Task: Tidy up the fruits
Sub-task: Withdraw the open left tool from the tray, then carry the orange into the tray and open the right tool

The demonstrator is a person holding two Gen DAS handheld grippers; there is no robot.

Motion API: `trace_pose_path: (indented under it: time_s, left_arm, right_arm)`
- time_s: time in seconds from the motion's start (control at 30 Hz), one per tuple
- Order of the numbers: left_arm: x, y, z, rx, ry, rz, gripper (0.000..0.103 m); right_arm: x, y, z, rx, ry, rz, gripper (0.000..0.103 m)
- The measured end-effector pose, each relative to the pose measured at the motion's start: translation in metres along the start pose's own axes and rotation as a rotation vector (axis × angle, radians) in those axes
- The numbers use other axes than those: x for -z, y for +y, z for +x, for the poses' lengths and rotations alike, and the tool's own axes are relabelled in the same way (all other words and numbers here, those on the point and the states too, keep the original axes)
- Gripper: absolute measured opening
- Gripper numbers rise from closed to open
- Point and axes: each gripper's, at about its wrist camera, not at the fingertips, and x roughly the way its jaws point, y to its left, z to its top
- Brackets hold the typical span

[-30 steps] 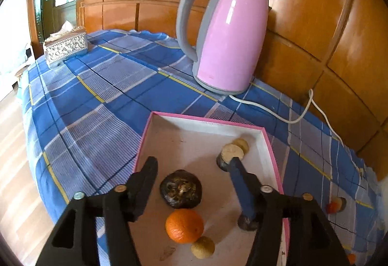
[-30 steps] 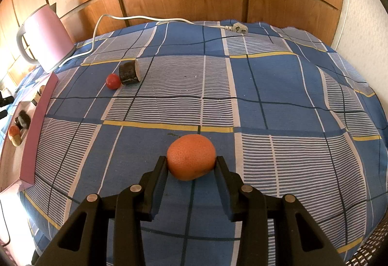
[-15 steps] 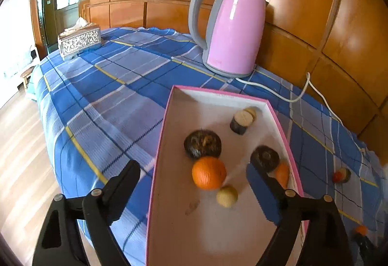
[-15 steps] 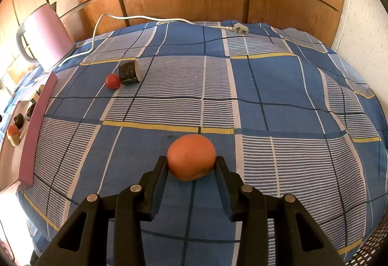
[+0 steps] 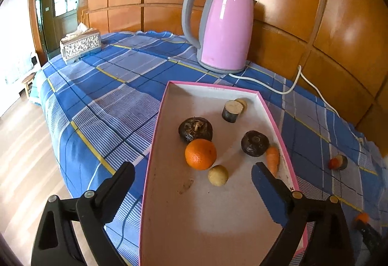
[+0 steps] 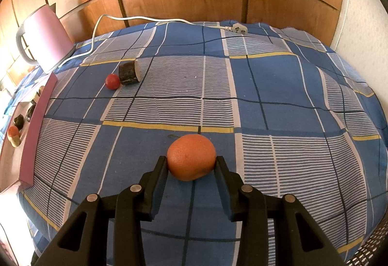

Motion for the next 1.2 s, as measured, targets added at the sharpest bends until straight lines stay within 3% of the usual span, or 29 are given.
trace_pose_path:
  time_s: [0.27, 0.5, 0.87, 1.2]
  left_arm:
    - [0.004, -0.003, -0.006, -0.005, -0.02, 0.027, 0.097]
    - [0.008, -0.002, -0.006, 0.009, 0.0, 0.036, 0.097]
    - [0.006, 0.004, -0.016, 0.024, -0.026, 0.037, 0.097]
    - [0.002, 0.019, -0.022, 0.017, -0.047, -0.003, 0.097]
  right_arm:
    - [-0.002, 0.009, -0.001, -0.04, 0.007, -0.013, 0.039]
    - [0.0, 0.034, -0.001, -0.143, 0.036, -0.064, 0.039]
    - [-0.004, 0.091, -0.014, -0.336, 0.054, -0.159, 0.039]
    - [-0.024, 0.17, -0.034, -0.506, 0.044, -0.322, 0.039]
